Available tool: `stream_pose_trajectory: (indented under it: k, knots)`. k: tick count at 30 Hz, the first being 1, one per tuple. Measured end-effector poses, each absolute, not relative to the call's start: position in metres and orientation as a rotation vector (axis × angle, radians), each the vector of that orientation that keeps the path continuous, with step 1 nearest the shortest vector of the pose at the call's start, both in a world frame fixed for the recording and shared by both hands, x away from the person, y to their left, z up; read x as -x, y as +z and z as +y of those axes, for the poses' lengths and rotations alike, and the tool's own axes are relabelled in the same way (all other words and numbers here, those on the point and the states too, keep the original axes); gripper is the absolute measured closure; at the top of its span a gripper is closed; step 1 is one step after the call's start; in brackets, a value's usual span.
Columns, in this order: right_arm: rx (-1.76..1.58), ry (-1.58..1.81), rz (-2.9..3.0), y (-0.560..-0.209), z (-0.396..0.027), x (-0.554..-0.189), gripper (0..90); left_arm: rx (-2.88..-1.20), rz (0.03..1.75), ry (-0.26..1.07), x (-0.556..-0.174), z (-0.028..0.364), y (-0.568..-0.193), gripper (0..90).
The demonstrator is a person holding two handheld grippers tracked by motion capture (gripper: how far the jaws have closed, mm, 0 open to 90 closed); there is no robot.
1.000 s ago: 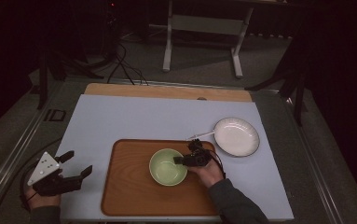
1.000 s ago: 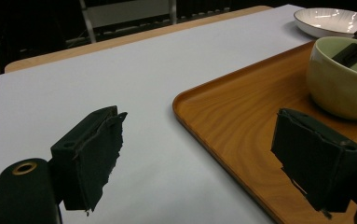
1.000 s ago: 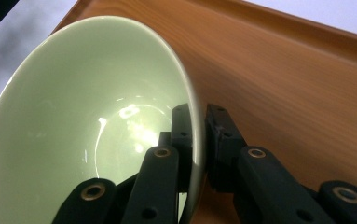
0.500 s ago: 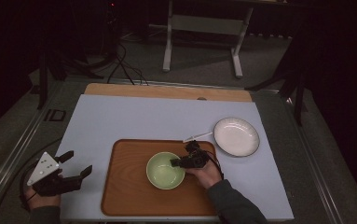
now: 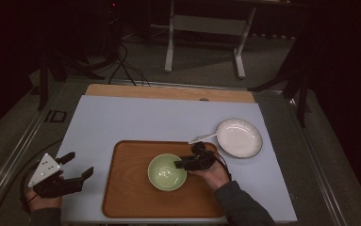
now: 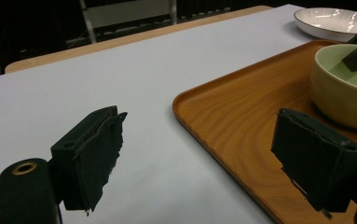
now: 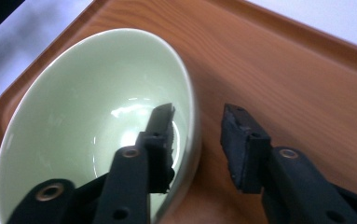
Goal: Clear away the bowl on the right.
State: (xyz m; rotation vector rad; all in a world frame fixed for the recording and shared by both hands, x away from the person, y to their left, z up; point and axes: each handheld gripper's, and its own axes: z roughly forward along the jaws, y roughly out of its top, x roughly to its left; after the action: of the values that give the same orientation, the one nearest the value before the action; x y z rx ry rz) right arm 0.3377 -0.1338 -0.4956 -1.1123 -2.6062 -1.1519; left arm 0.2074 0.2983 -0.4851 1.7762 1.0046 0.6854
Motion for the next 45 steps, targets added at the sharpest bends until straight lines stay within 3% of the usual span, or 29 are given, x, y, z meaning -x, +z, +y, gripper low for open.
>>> stream_pose_trajectory:
  k: [12, 26, 45]
  knots:
    - [1.061, -1.234, -2.633, -0.479, -0.16, -0.336, 50.2, -1.777, 1.006, 0.686, -0.208, 0.298, -0.485, 16.0]
    - [1.133, -1.339, -2.704, -0.468, -0.211, -0.334, 49.0, -1.774, 1.007, 0.688, -0.208, 0.298, -0.485, 16.0]
    - [1.219, -1.517, -2.86, -0.485, -0.29, -0.303, 38.9, -1.771, 1.015, 0.685, -0.208, 0.298, -0.486, 16.0]
